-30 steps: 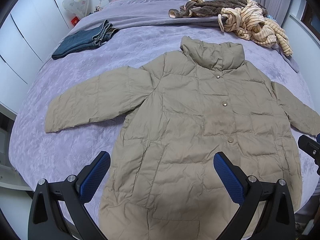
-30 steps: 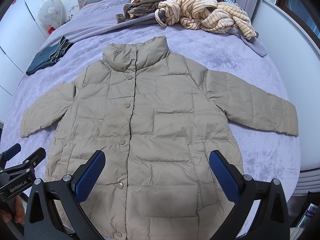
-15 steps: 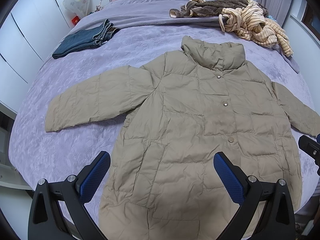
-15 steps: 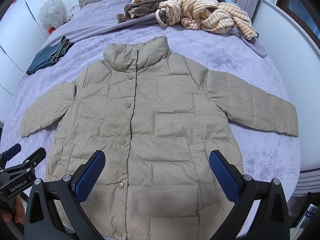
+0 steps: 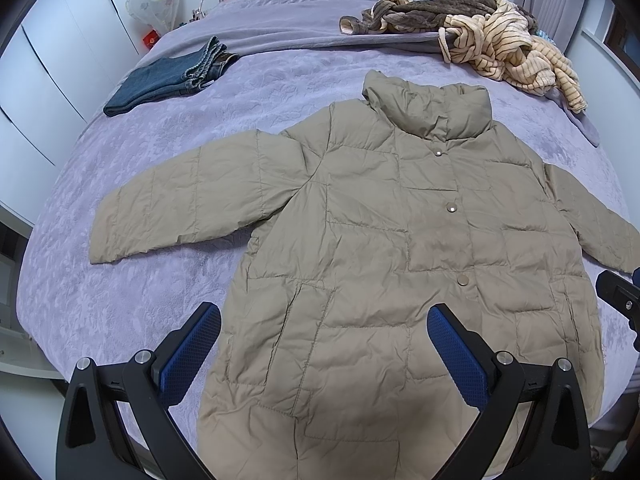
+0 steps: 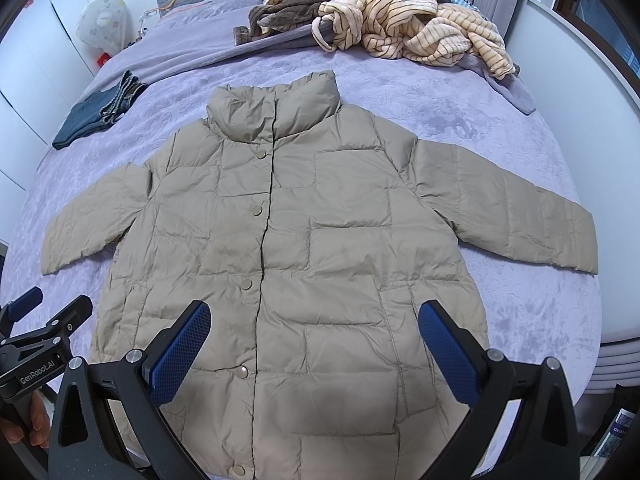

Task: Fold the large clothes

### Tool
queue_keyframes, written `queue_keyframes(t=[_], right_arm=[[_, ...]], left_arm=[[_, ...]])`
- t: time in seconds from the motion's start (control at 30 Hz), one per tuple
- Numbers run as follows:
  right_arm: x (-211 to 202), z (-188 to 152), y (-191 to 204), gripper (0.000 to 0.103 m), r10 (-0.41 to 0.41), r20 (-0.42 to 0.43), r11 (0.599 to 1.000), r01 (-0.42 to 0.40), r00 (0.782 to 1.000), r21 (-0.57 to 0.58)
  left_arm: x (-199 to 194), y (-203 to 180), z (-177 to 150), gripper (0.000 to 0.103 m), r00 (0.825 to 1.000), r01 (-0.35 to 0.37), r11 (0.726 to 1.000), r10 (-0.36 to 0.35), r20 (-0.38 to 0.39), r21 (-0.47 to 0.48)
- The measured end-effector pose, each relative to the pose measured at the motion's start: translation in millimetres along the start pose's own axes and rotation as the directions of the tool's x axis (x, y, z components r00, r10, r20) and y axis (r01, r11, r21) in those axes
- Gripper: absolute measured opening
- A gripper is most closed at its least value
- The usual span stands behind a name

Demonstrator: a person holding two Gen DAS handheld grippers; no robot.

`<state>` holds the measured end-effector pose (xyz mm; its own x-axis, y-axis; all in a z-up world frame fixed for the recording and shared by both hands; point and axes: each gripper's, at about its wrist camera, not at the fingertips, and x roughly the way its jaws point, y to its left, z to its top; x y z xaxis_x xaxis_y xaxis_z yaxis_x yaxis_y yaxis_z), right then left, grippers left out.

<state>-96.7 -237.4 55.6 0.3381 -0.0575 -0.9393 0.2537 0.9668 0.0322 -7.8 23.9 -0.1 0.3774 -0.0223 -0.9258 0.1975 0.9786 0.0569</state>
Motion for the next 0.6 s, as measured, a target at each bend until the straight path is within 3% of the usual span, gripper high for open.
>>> queue_keyframes(t=[0.43, 0.6], right_arm=[[5, 2, 9, 0.103, 0.0, -0.017, 1.0, 0.0, 1.0, -0.005], [16, 6, 5, 0.103, 0.05, -0.039, 0.999, -0.05, 0.998, 0.015]], left_arm=[[10, 2, 7, 0.103, 1.0, 0.008, 1.0, -0.008, -0.028, -0.01], [17, 5, 9, 0.103, 0.999, 0.016, 1.0, -0.017, -0.043, -0.014]])
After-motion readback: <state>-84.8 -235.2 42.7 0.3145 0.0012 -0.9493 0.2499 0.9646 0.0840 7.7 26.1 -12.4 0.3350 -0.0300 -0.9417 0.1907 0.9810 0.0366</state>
